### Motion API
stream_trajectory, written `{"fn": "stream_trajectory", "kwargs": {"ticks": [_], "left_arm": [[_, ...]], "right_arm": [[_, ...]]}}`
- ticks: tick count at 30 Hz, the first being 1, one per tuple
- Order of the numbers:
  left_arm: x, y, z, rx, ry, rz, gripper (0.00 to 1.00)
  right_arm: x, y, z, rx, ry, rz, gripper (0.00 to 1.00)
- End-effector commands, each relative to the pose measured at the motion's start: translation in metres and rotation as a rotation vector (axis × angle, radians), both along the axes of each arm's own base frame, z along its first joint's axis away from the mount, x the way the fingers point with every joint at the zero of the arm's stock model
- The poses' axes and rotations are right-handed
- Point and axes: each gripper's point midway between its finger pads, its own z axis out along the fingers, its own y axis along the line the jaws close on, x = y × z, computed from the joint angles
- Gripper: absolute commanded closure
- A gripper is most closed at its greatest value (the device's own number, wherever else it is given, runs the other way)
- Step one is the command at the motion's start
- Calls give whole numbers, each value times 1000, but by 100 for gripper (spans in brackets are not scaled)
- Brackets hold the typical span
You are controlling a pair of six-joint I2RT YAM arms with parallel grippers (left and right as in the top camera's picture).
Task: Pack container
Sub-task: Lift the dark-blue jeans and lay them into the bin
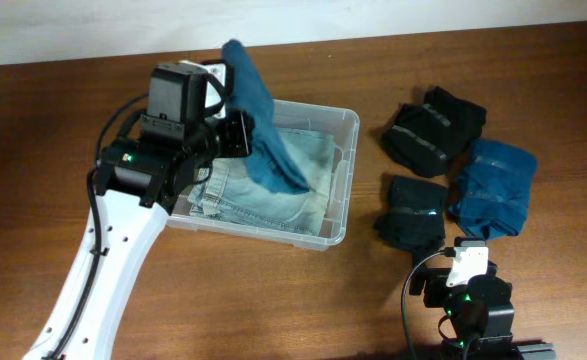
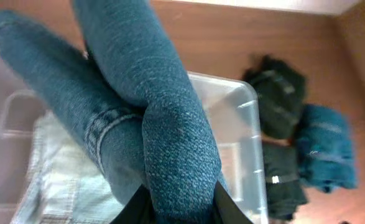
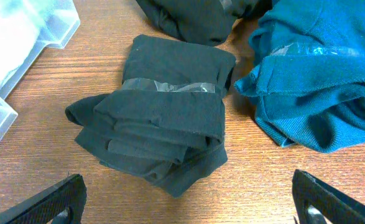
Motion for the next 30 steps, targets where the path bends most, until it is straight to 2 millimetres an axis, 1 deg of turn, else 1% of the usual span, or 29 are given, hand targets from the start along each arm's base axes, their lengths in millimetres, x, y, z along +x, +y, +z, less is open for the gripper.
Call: {"fn": "stream_trajectory", "kwargs": {"ticks": [1,3,5,8,14,17,21,23,28,30], "left_arm": [[-6,-15,50,-81,-141,-104,99],[-5,-16,50,-82,-144,-103,99],[-3,-16,46,-72,-138,-109,99],[3,-18,33,-44,-126,-127,99],[15,-22,-7,10,-41,-146,100],[17,-17,-26,53,14,-124,100],[10,-5,-39,109,70,-90,99],[4,-2,-44,123,103,-88,99],[-19,10,-58,158,213,-73,93],[-25,24,-64,192,262,-17,89]], "right_arm": [[0,-1,-3,9,3,-14,2],[0,-1,-3,9,3,-14,1],[0,-1,-3,9,3,-14,2],[0,-1,-3,9,3,-14,2],[0,-1,-3,9,3,-14,2],[0,-1,-3,9,3,-14,2],[0,-1,-3,9,3,-14,1],[0,-1,-3,9,3,-14,2],[0,-1,-3,9,3,-14,2],[0,-1,-3,9,3,-14,2]]}}
